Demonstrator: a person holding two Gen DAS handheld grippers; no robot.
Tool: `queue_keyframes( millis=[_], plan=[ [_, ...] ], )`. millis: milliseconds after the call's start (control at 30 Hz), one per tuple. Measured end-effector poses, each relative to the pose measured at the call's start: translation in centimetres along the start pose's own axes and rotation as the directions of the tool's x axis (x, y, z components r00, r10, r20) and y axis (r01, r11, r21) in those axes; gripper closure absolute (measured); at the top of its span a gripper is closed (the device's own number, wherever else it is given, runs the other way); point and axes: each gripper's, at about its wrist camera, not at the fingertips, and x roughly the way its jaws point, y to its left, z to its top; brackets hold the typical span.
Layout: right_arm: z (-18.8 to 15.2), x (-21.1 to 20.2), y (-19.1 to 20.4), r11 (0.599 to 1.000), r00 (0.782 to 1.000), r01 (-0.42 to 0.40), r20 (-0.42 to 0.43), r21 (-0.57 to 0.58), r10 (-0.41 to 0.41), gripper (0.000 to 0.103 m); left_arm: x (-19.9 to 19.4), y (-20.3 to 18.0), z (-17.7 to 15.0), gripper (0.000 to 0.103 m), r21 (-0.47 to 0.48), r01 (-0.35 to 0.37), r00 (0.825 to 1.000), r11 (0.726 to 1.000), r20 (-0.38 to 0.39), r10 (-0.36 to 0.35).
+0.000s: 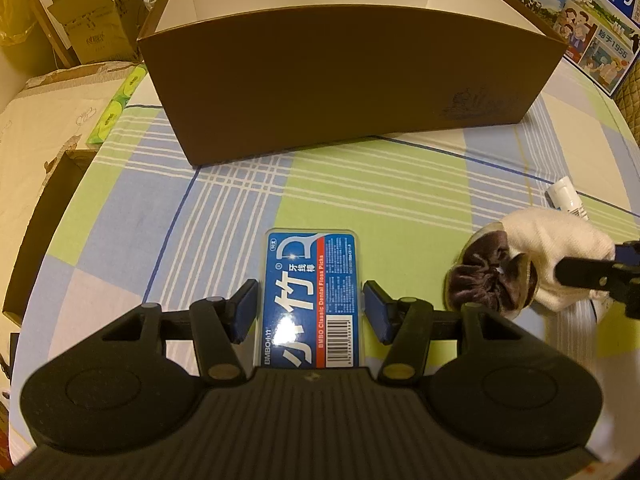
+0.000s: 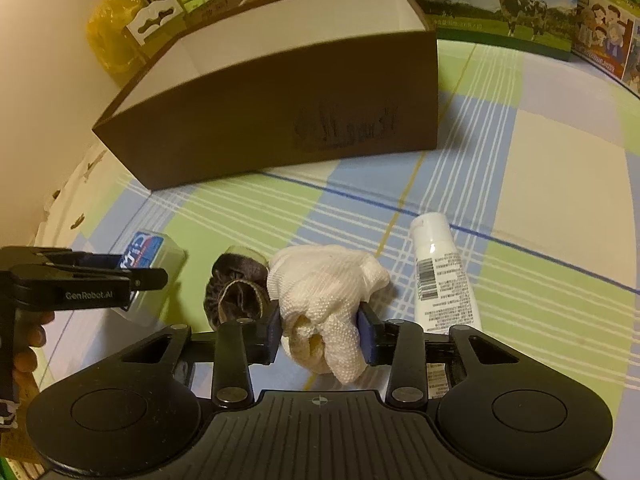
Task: Organize objects
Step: 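Close the right tool on the white cloth beside the scrunchie, then carry the blue floss box with the left tool while the right tool carries the white cloth over the box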
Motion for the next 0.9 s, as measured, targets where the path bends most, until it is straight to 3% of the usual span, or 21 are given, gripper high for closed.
queue_keyframes(
  millis=[900],
  plan=[
    [2.9, -5.2, 2.2, 0.997, 0.989, -0.057, 0.131, -0.055, 0.063, 0.068, -5.9, 0.4, 1.3, 0.051, -0.033, 0.025, 0.993, 0.999, 0.118, -0.021]
  ],
)
